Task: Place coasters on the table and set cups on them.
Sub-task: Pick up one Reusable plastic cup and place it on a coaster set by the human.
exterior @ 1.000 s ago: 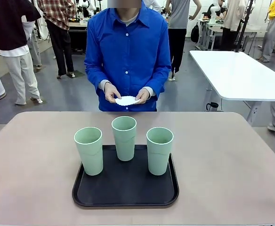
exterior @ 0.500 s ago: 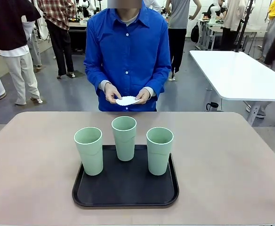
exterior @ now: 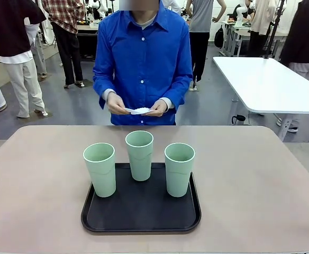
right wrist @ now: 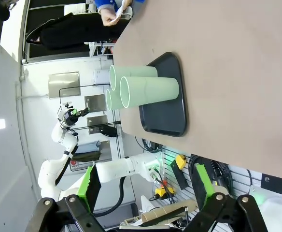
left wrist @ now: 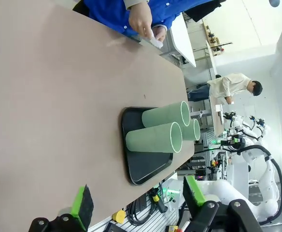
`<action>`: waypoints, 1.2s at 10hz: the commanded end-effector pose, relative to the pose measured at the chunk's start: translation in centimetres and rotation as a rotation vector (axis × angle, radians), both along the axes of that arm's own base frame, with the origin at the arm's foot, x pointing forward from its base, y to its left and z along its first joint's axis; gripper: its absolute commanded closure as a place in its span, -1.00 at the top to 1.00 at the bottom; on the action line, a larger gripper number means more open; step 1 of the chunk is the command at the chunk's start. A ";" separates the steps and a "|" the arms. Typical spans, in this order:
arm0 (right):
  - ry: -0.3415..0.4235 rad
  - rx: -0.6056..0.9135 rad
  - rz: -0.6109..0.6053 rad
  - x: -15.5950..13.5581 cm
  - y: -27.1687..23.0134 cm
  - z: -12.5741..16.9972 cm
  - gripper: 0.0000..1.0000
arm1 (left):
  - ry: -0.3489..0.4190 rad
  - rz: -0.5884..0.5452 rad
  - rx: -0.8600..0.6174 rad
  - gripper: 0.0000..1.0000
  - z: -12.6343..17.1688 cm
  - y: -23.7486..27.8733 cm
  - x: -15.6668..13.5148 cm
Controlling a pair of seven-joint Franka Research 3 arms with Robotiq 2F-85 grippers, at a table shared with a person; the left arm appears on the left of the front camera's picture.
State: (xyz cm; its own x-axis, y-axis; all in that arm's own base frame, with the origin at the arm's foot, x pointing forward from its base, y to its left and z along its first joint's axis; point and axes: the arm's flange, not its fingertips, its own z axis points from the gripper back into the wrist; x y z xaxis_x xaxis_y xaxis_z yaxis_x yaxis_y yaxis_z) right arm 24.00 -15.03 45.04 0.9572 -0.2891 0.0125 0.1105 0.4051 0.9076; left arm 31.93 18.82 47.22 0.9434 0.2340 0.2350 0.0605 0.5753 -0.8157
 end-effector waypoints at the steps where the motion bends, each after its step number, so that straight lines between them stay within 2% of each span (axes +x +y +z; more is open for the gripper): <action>1: -0.008 0.005 -0.001 0.0 -0.1 0.0 1.00 | -0.002 0.002 -0.006 1.00 0.0 0.0 -0.1; 12: -0.008 0.005 -0.001 0.0 -0.1 0.0 1.00 | -0.002 0.002 -0.006 1.00 0.0 0.0 -0.1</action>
